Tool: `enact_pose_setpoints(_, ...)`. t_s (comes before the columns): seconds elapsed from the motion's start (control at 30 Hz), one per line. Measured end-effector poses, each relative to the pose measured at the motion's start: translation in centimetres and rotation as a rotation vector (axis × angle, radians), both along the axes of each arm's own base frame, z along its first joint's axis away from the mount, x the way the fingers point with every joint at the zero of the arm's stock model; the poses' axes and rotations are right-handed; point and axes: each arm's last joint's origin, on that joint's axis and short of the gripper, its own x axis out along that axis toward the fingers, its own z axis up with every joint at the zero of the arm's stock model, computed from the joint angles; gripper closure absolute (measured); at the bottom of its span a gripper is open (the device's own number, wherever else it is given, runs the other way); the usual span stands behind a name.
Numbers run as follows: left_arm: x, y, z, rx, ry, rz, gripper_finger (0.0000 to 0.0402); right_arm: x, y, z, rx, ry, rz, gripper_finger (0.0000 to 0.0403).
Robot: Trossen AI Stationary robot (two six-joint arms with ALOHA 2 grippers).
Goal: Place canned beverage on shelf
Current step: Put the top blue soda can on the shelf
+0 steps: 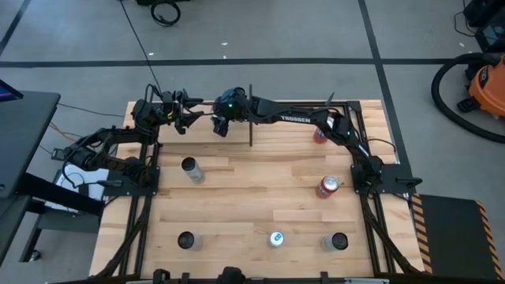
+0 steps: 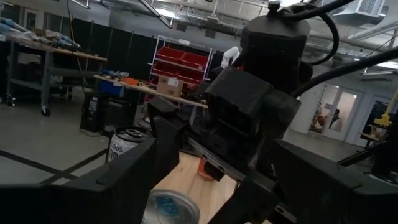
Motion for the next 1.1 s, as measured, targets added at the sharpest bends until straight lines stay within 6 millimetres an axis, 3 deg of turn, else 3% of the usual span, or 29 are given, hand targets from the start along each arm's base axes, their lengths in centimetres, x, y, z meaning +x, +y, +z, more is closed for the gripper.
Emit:
enact_pose_setpoints(0.3,0.0,0.0,0.0,0.0,0.0,0.0,0.0086,0.1,0.3,0.1,-0.006,0.002,0.039,0.0059)
enact_pose_setpoints(0.83,0.0,0.0,0.0,-0.001,0.001,0.0,0.0086,0.6,1.3,0.6,-0.072,-0.027,0.088,0.0057)
enact_pose_setpoints(1.1,0.0,0.0,0.0,-0.002,0.001,-0.001,0.0086,-0.7,1.4,4.5,-0.185,-0.065,0.123,0.0057)
